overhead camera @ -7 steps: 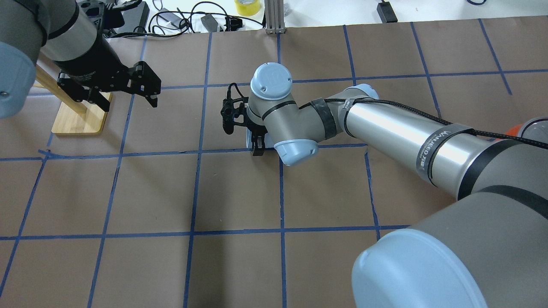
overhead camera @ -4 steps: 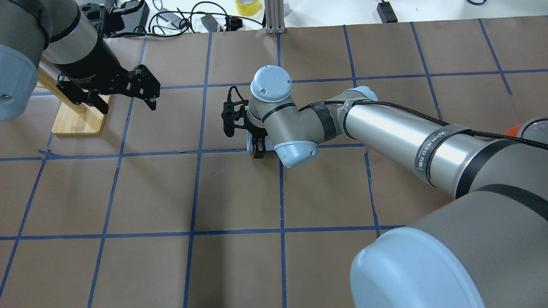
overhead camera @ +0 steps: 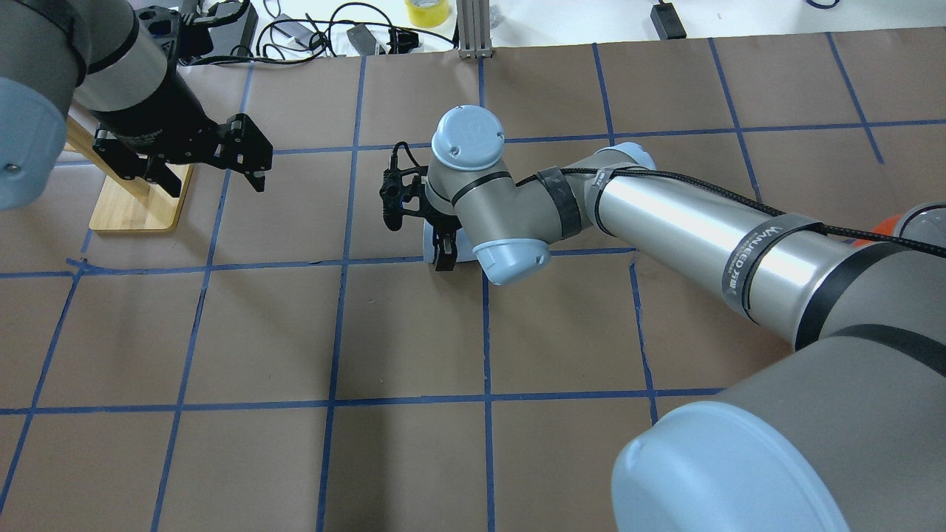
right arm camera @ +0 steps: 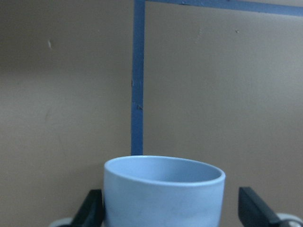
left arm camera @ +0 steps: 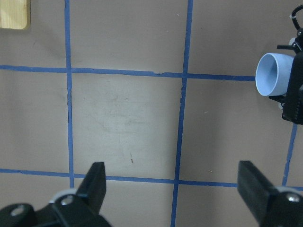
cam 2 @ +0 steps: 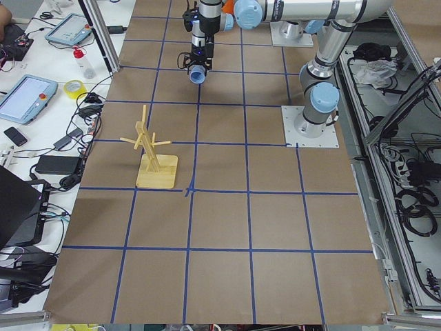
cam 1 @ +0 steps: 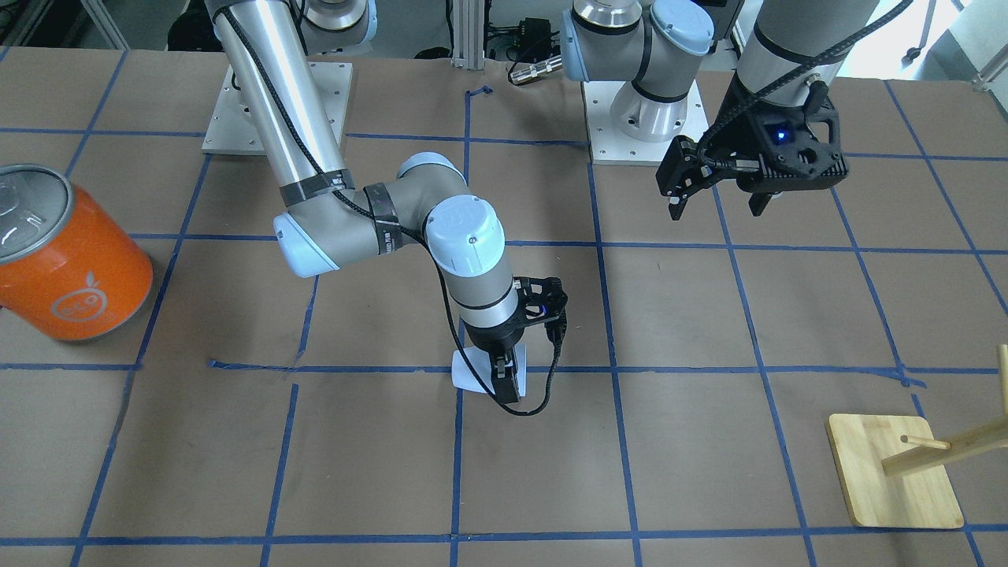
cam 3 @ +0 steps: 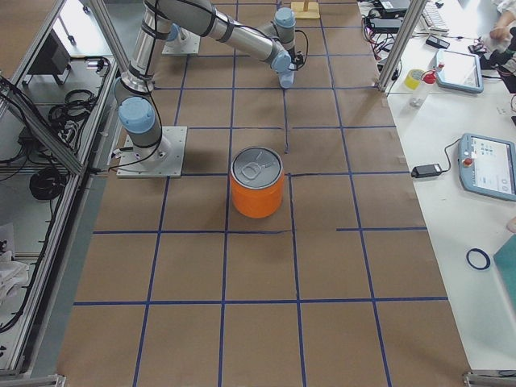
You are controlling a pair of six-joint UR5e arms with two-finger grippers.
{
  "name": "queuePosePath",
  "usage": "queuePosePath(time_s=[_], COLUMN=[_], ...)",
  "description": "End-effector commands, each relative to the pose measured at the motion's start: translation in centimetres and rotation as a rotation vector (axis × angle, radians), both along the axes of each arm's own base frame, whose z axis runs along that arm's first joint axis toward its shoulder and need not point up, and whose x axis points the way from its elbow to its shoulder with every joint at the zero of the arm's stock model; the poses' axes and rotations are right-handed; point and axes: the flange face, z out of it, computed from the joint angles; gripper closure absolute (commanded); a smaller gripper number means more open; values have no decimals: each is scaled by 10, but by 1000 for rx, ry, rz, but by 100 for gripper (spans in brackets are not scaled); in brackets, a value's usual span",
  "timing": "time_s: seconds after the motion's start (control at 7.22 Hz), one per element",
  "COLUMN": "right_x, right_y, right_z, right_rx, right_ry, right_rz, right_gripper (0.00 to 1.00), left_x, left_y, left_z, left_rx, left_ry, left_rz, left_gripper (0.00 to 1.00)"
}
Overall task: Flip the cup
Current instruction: 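Lay the cup on its side and open the right gripper, withdrawing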
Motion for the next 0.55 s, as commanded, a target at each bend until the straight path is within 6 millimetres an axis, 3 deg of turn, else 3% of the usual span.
queuePosePath(time_s=[0.0,0.14,0.42], right_x=[-14,-21,-64], right_y=[-2,3,-12], right_z=[43,69,106], right_rx=[0,6,-25], right_ry=[-35,-42,-76], right_rz=[-51,-93,-242], right_gripper=[0,1,0], left_x=[4,10,10], left_y=[-5,-7,-13], left_z=[-9,-12,-24], left_rx=[22,29,43], left_ry=[-5,0,21], left_rz=[6,38,34], left_gripper=[0,0,0])
